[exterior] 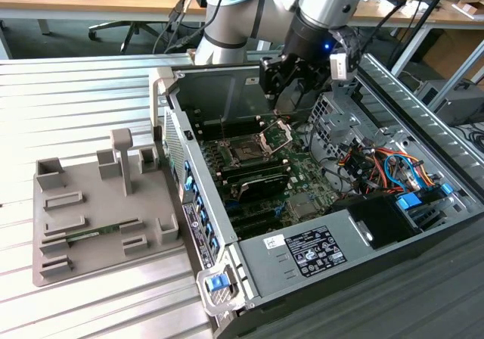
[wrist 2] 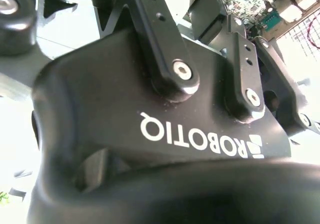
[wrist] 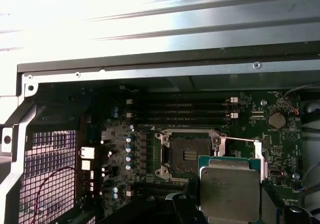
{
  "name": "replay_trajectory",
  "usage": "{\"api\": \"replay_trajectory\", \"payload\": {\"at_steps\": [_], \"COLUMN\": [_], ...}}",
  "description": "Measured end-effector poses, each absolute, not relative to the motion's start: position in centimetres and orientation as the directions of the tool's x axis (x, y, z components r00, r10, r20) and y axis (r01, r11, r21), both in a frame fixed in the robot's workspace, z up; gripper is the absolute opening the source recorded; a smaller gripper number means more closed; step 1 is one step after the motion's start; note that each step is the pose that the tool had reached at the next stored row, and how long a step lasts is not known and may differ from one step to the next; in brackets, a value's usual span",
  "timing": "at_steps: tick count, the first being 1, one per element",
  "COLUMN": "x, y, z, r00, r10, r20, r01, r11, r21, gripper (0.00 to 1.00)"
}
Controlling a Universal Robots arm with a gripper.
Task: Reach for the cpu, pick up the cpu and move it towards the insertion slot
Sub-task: 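Pick up the cpu and move it towards the insertion slot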
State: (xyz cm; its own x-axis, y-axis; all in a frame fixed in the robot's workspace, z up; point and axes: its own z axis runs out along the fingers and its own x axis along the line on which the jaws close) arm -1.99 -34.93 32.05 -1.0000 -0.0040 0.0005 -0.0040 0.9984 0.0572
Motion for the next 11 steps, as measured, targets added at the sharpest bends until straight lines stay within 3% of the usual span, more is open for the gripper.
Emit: {"api": "replay_trajectory", "payload": {"at_steps": [11], "x": [-1.99], "y": [-33.98], "z": [31.75], "r00": [-1.0], "r10": [-0.005], "r20": [0.0], "r01": [-0.005], "r11": [0.998], "r21": [0.057], "gripper": [0.55]}}
